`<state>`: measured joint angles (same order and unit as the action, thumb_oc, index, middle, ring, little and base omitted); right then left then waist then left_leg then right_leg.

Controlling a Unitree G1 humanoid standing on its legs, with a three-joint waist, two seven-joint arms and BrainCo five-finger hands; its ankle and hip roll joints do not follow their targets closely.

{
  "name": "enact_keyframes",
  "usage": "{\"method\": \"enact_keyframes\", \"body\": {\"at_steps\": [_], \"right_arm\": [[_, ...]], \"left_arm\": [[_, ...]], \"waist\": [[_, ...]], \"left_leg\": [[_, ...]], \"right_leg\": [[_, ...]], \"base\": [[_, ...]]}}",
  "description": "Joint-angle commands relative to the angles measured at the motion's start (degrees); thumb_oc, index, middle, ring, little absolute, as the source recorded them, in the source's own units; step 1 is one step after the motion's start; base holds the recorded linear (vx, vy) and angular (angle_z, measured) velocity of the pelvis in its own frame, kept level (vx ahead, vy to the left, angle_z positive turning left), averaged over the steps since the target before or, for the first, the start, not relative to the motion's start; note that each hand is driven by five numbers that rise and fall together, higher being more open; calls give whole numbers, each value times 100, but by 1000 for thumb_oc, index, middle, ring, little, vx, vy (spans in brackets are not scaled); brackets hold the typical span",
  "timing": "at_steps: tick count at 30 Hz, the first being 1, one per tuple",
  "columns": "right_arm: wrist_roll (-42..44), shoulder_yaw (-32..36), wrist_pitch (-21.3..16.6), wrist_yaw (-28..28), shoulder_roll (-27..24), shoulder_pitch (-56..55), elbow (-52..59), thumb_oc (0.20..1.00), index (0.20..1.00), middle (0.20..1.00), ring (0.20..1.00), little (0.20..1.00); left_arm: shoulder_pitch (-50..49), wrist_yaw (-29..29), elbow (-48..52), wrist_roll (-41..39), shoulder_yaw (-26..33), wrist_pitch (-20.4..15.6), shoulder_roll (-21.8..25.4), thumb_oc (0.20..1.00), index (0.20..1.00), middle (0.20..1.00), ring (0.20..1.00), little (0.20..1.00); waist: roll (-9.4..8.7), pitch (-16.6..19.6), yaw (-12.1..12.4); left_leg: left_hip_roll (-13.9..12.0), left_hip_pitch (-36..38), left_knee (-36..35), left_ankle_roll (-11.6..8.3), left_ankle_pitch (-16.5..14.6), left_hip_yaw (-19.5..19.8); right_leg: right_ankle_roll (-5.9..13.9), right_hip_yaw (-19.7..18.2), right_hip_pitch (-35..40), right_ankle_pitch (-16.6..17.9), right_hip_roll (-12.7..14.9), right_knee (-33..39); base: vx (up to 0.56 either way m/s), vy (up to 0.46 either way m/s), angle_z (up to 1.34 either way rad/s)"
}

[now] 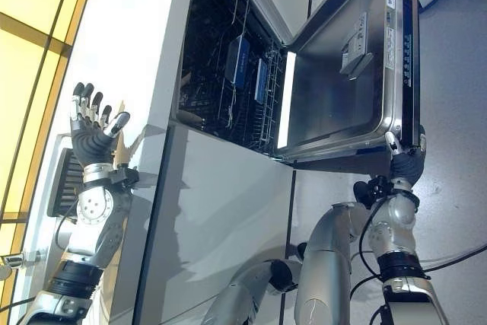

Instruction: Pick up plates and place into dishwasher.

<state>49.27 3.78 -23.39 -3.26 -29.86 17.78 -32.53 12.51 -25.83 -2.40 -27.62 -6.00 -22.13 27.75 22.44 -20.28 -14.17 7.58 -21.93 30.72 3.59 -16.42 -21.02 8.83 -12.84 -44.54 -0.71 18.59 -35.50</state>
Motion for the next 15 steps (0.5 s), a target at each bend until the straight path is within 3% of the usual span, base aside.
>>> {"method": "enact_keyframes", "body": {"at_steps": [1,7,15], "right_arm": [[26,-389,63,818,-413,1145,1047,1000,1000,1000,1000,1000],[260,-522,506,1244,-564,1478,1358,1000,1000,1000,1000,1000],[-48,-501,898,1150,-537,1209,1839,1000,1000,1000,1000,1000]], "left_arm": [[89,51,245,158,-166,63,-141,1000,1000,1000,1000,1000],[50,282,179,-52,-67,-20,1,1000,1000,1000,1000,1000],[-138,486,195,-321,77,6,63,1000,1000,1000,1000,1000]], "waist": [[503,-942,50],[465,-880,204],[229,-694,421]], "left_leg": [[-69,-543,637,-347,139,296],[-3,-373,338,-360,284,454],[87,46,-135,-339,470,784]], "right_leg": [[-379,24,391,-233,217,-6],[-374,169,617,-190,266,204],[-376,416,1199,-114,244,646]], "base": [[0,0,0],[0,0,0],[49,29,5]]}}
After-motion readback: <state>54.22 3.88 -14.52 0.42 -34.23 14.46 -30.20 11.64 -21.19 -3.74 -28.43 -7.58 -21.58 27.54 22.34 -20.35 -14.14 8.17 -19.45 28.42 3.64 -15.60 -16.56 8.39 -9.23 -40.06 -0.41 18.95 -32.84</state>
